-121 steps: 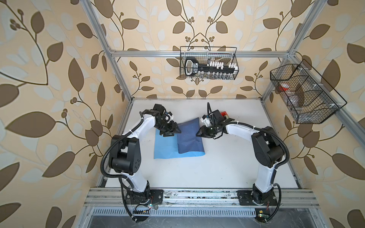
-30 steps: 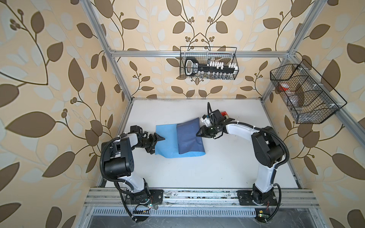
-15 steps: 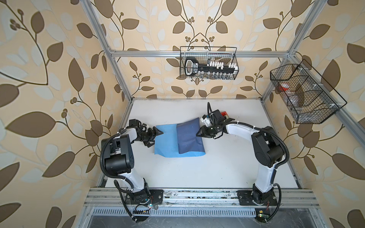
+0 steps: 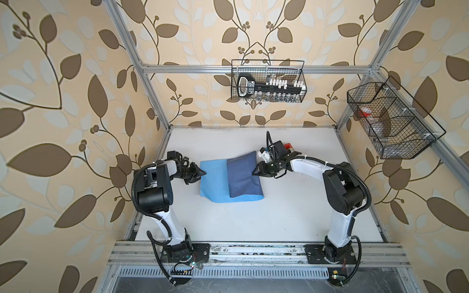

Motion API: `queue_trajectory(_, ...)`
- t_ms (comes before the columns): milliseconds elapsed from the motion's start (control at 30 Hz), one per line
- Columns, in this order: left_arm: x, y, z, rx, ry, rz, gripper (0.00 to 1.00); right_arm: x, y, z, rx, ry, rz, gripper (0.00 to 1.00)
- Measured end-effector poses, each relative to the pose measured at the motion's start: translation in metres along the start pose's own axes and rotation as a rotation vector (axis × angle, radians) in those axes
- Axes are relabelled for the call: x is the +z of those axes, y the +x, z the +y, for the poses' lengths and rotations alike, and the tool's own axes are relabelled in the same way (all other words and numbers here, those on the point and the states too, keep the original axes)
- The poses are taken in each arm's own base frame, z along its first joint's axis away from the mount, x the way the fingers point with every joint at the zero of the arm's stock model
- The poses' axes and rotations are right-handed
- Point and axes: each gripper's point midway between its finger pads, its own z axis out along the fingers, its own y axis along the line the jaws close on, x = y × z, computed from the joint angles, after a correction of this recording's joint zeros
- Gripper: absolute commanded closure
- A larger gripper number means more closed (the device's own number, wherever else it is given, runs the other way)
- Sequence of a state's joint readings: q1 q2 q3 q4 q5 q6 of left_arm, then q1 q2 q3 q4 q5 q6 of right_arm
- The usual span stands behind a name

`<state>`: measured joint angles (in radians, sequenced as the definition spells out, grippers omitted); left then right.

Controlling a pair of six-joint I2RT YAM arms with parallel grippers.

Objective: Wrap a gift box in wrapping paper
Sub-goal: Second fold the wrapping paper around the gift box.

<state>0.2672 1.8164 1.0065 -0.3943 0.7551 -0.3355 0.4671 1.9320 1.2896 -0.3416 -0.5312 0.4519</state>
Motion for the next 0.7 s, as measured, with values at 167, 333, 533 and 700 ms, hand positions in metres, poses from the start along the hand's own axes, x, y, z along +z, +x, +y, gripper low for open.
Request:
queue_trajectory(167,-0.007,0.013,-0.026,0.078,0.010,0.006,1.00,0.000,0.000,0.000,0.000,0.000,0.000,0.60)
queue_trajectory(333,-0.014,0.041,-0.104,0.274,0.045,0.040,1.00,0.000,0.000,0.000,0.000,0.000,0.001,0.60)
queue_trajectory(533,-0.016,0.058,-0.156,0.381,0.016,0.065,1.00,0.000,0.000,0.000,0.001,0.002,0.001,0.59)
queue_trajectory(700,-0.010,0.075,-0.174,0.425,-0.028,0.105,1.00,0.000,0.000,0.000,0.001,0.002,0.001,0.60)
